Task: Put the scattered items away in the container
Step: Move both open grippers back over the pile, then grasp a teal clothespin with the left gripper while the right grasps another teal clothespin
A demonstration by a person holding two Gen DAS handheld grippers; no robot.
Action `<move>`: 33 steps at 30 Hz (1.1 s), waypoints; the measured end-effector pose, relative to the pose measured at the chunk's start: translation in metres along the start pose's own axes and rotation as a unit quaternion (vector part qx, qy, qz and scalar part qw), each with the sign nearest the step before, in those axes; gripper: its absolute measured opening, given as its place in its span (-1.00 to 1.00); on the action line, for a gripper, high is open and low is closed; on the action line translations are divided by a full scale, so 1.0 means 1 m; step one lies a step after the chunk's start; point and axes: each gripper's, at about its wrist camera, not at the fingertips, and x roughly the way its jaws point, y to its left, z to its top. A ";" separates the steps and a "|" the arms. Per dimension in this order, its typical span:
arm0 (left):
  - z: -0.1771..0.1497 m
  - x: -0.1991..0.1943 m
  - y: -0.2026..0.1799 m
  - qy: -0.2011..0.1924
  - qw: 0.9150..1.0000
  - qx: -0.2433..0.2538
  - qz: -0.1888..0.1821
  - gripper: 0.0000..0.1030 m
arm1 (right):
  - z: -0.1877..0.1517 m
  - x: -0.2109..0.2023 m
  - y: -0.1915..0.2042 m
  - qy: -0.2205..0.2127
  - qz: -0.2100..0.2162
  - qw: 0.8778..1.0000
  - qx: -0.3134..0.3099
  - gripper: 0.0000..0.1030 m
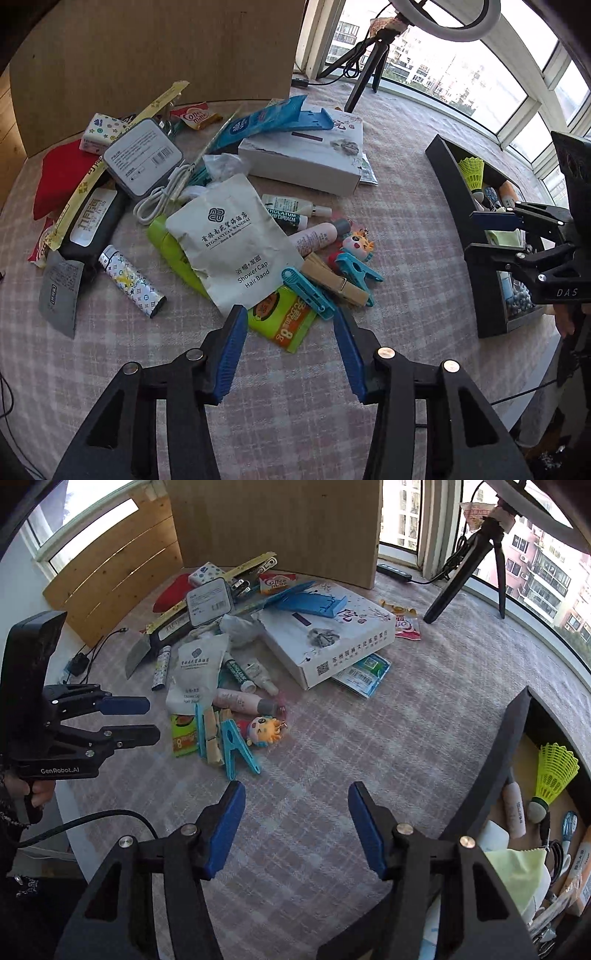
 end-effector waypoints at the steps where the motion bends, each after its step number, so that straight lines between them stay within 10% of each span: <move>1: -0.003 0.002 0.000 0.002 1.000 -0.001 -0.003 -0.13 | 0.002 0.008 0.008 0.008 0.004 1.000 -0.011 0.05; 33: 0.015 0.048 -0.017 0.041 0.999 0.023 -0.017 -0.43 | 0.016 0.063 0.029 0.075 -0.010 0.993 -0.087 -0.42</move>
